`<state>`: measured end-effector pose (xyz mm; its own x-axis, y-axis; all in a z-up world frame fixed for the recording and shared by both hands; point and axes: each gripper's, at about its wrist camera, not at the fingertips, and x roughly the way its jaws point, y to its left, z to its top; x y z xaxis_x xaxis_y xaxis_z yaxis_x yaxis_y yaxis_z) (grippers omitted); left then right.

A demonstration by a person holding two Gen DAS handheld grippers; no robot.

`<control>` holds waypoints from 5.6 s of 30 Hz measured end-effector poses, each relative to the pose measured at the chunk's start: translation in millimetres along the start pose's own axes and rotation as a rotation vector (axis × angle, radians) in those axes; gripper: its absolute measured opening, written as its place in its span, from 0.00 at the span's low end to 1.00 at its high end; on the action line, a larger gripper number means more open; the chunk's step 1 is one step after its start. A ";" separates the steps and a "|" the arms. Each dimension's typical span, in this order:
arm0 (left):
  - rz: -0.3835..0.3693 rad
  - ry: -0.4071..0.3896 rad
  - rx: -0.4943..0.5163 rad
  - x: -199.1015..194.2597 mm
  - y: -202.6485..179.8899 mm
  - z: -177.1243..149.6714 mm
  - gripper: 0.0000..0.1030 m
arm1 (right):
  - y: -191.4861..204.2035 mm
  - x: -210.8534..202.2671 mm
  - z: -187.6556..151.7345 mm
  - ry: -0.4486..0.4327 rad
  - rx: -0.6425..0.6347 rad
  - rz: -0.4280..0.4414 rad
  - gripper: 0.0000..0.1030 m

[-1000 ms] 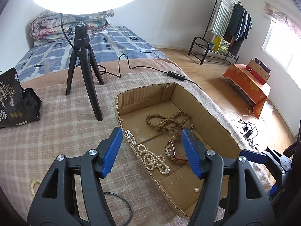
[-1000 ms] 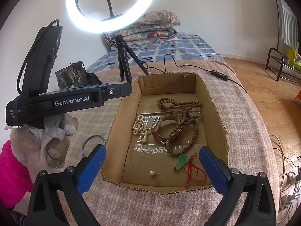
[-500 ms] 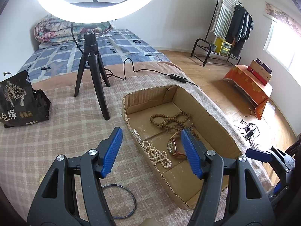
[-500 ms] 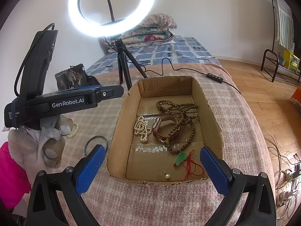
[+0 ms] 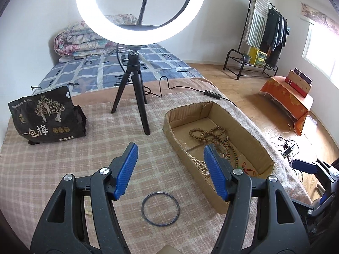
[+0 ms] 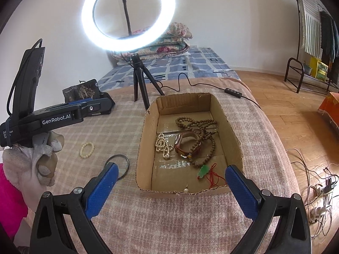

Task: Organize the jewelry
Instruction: 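Move the left gripper to the cream bead bracelet while the right approaches the black ring, then close the left gripper on the cream bracelet while the right grips the black ring's rim, then lift and carry the bracelet in the left gripper over the box while the right carries the ring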

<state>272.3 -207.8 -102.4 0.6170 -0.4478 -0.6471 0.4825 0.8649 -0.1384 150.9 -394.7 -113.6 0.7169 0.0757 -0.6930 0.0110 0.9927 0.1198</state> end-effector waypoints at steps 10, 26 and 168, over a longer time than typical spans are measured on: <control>0.067 0.003 -0.029 -26.7 53.8 -18.4 0.65 | 50.0 -1.0 -9.7 0.015 -0.081 0.099 0.97; 0.080 0.102 -0.124 -11.7 144.9 -74.6 0.65 | 116.5 59.2 -46.6 0.101 -0.102 0.098 0.96; -0.135 -0.003 -0.013 84.1 -33.0 46.7 0.05 | -15.4 64.0 -2.2 0.053 0.001 -0.048 0.69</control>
<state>337.3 -284.6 -117.2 0.5491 -0.5612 -0.6194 0.5531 0.7995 -0.2341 195.1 -405.0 -161.3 0.6776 0.0328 -0.7347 0.0451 0.9953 0.0860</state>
